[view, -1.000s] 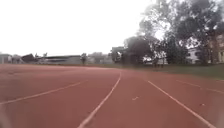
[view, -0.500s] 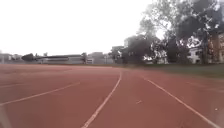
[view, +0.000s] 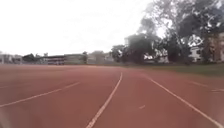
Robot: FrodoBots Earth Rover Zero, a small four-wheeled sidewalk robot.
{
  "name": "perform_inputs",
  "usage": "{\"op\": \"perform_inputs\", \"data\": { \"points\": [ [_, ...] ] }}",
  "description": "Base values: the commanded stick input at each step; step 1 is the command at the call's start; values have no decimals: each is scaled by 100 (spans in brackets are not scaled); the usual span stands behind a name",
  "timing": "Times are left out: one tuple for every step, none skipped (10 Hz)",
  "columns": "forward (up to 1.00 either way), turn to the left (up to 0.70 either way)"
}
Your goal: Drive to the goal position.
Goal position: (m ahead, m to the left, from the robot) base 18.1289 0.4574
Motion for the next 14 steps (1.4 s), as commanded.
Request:
{"op": "perform_inputs", "data": {
  "points": [
    [45,0],
    [45,0],
    [45,0],
    [45,0],
    [45,0],
    [45,0],
    [45,0],
    [45,0],
    [45,0],
    [45,0],
    [45,0],
    [45,0],
    [45,0],
    [45,0]
  ]
}}
